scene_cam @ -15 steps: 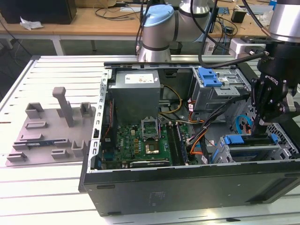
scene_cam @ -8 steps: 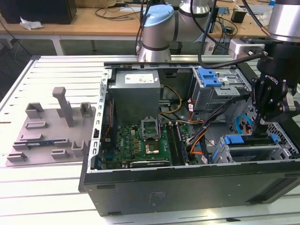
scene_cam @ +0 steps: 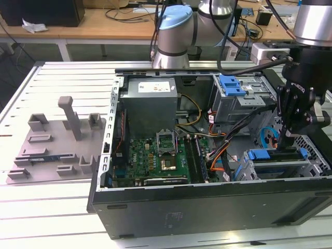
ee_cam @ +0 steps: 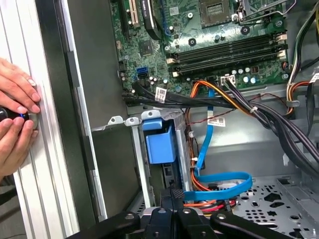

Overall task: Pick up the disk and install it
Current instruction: 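Insert the second disk wire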

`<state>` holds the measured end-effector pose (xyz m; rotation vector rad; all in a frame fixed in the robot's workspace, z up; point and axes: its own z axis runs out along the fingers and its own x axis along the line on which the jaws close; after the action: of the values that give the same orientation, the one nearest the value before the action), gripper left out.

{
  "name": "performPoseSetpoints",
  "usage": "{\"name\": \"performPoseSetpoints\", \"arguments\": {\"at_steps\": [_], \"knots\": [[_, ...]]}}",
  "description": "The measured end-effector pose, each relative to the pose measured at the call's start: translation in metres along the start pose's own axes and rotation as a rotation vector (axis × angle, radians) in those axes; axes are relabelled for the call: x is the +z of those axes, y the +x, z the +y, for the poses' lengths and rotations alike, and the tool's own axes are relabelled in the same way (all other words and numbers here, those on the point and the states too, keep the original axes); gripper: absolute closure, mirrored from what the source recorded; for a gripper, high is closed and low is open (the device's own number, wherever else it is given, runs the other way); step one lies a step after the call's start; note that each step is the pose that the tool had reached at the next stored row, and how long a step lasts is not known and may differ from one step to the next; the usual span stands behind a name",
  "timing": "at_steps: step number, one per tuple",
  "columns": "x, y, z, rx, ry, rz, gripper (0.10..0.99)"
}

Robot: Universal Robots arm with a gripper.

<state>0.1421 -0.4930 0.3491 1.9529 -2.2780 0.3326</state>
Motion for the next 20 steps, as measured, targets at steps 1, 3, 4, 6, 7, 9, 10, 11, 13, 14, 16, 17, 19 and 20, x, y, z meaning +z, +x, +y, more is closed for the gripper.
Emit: {"name": "performPoseSetpoints", "arguments": {"at_steps": [1, 3, 4, 6, 7, 9, 10, 11, 13, 14, 16, 17, 19, 20], "knots": [[-0.0006, -0.0022, 0.0008, 0.0, 0.0, -0.0001, 0.984], [-0.0027, -0.0103, 0.0024, 0.0, 0.0, 0.0, 0.984], [-0.0036, -0.0141, 0.003, 0.0, 0.0, -0.0002, 0.984], [-0.0067, -0.0258, 0.005, 0.0, 0.001, 0.0023, 0.984], [-0.0074, -0.029, 0.0055, 0.0, 0.001, 0.0048, 0.984], [-0.0093, -0.0363, 0.0067, 0.0, 0.003, 0.0126, 0.984], [-0.0099, -0.0387, 0.007, -0.001, 0.003, 0.0173, 0.984], [-0.0104, -0.0404, 0.0074, -0.001, 0.003, 0.0221, 0.984], [-0.0107, -0.0416, 0.0076, -0.002, 0.003, 0.0294, 0.984], [-0.0107, -0.0417, 0.0076, -0.002, 0.003, 0.0294, 0.984], [-0.0108, -0.0416, 0.0076, -0.002, 0.003, 0.0296, 0.984], [-0.0107, -0.0417, 0.0076, -0.002, 0.003, 0.0299, 0.984], [-0.0108, -0.042, 0.0077, -0.002, 0.003, 0.0312, 0.984], [-0.0109, -0.0424, 0.0077, -0.002, 0.003, 0.0339, 0.984]]}}
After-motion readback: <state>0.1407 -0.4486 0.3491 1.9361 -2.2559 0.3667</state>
